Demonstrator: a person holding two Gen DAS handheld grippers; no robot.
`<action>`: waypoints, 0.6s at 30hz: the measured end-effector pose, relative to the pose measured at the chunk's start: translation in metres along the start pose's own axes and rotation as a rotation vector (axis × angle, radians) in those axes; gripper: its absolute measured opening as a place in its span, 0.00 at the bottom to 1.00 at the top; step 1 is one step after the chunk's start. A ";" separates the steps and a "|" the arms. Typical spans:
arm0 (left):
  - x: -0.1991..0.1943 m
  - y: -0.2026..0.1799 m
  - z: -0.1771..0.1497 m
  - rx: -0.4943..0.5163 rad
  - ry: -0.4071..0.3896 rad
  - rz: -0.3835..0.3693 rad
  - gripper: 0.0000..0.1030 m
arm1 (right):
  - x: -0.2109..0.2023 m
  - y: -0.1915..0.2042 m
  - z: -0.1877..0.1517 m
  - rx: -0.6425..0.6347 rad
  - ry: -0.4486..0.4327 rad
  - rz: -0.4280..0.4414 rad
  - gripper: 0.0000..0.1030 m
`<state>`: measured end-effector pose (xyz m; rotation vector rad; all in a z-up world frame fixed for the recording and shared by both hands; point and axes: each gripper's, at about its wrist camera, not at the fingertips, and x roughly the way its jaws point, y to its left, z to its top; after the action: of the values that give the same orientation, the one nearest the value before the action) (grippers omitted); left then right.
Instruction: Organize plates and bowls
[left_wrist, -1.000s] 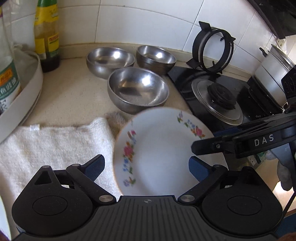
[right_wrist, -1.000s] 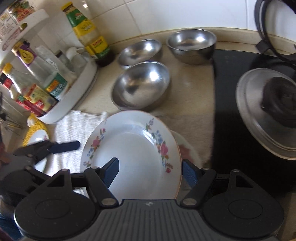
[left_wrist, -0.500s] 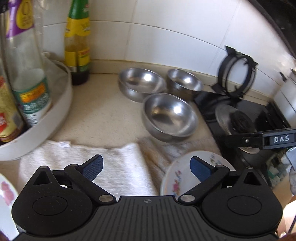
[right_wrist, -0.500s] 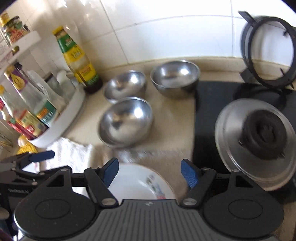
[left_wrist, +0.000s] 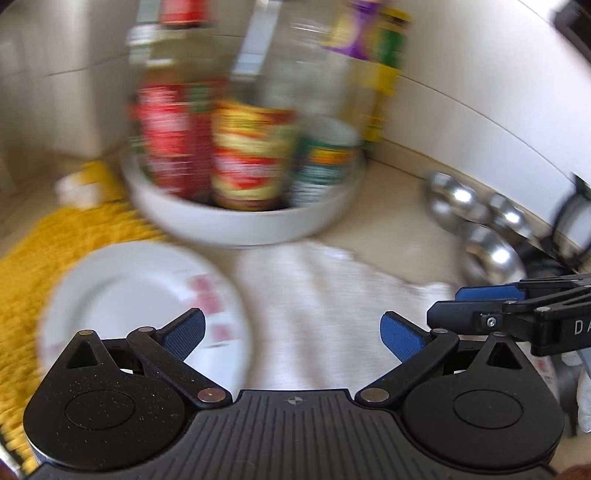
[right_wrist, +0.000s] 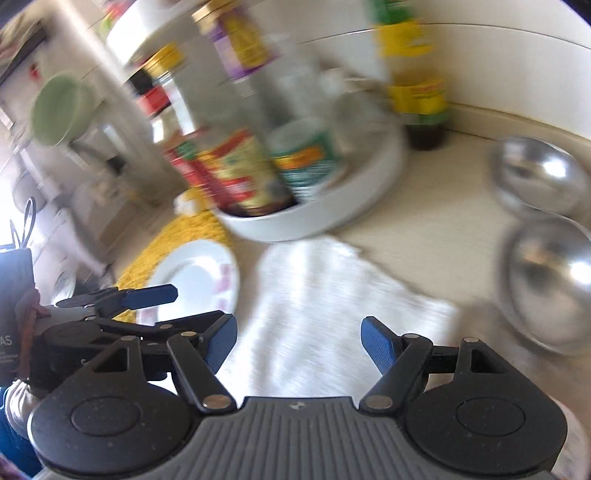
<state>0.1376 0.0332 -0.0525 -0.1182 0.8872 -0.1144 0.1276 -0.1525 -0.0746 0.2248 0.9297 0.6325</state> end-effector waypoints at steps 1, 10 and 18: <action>-0.004 0.011 -0.002 -0.017 -0.003 0.027 0.99 | 0.010 0.008 0.004 -0.015 0.013 0.016 0.74; -0.024 0.102 -0.020 -0.167 -0.013 0.155 1.00 | 0.090 0.069 0.022 -0.085 0.106 0.077 0.74; -0.005 0.144 -0.016 -0.166 0.008 0.133 1.00 | 0.126 0.080 0.012 -0.020 0.161 0.057 0.74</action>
<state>0.1294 0.1753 -0.0801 -0.2129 0.9100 0.0829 0.1590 -0.0125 -0.1170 0.1849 1.0745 0.7206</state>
